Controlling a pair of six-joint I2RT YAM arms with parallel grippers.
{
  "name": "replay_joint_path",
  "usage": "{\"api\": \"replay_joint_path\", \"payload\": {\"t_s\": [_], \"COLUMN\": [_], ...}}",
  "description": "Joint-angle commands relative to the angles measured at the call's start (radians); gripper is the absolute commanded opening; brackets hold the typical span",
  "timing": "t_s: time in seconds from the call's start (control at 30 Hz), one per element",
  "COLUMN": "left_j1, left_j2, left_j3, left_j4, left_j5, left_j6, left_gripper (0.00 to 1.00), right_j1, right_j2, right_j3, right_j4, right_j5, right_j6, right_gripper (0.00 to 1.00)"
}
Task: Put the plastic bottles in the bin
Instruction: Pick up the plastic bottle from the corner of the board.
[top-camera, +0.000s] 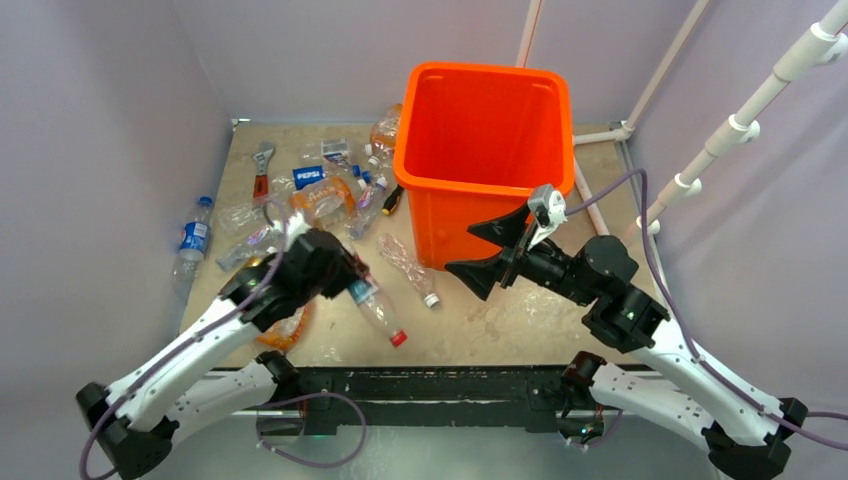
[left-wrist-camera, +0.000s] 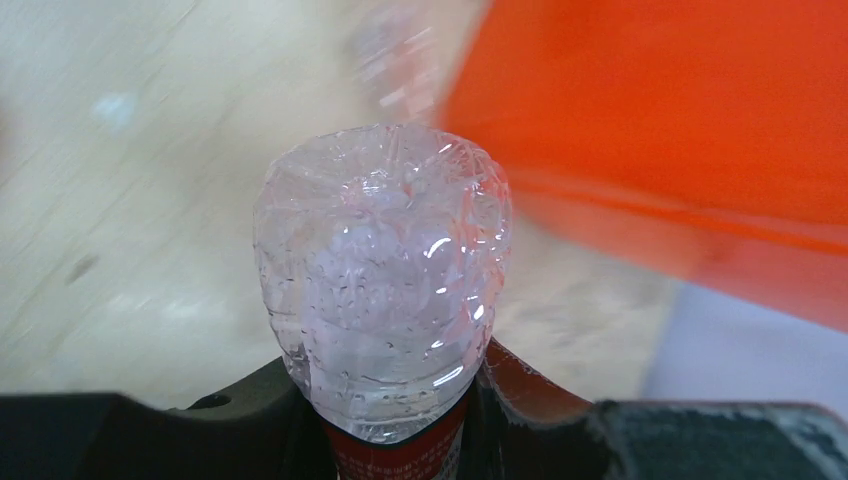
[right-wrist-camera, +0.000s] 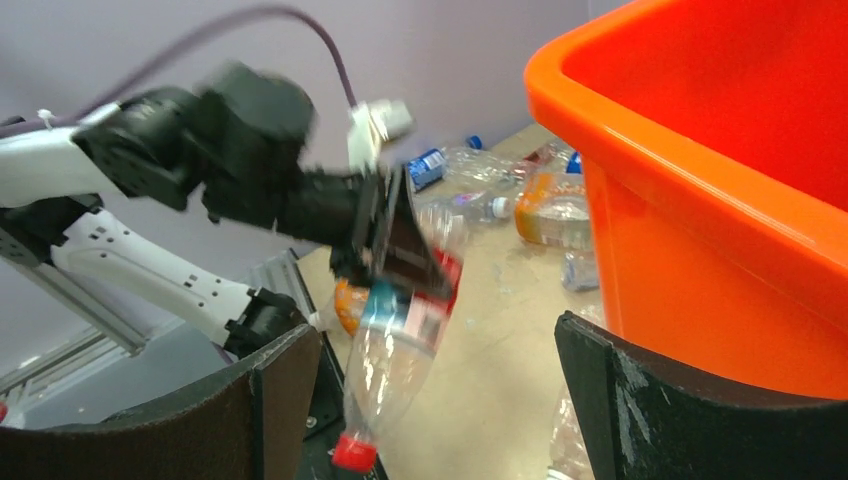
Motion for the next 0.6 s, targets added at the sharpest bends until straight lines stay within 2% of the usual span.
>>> {"api": "replay_joint_path", "payload": {"t_s": [0.0,0.1,0.27,0.47,0.57], "left_j1": [-0.005,-0.005,-0.004,-0.005,-0.004], "left_j2": [-0.103,-0.123,-0.113,-0.088,-0.071], "left_j3": [0.179,0.221,0.237,0.187,0.148], "left_j4": [0.197,0.414,0.783,1.183,1.380], "left_j5": [-0.153,-0.146,-0.087,-0.060,-0.060], "left_j6": [0.216,0.329,0.400,0.340,0.298], "left_gripper": [0.16,0.16,0.15,0.11,0.05], "right_j1": [0.002,0.002,0.002,0.002,0.002], "right_j2": [0.032,0.066,0.096,0.046,0.050], "right_j3": [0.068,0.086,0.106,0.006,-0.043], "right_j4": [0.085,0.151,0.273,0.590,0.761], "right_j5": [-0.108,-0.192,-0.237,-0.159,-0.125], "right_j6": [-0.006,0.018,0.046,0.119,0.176], "right_gripper": [0.92,0.92,0.92,0.93,0.94]}}
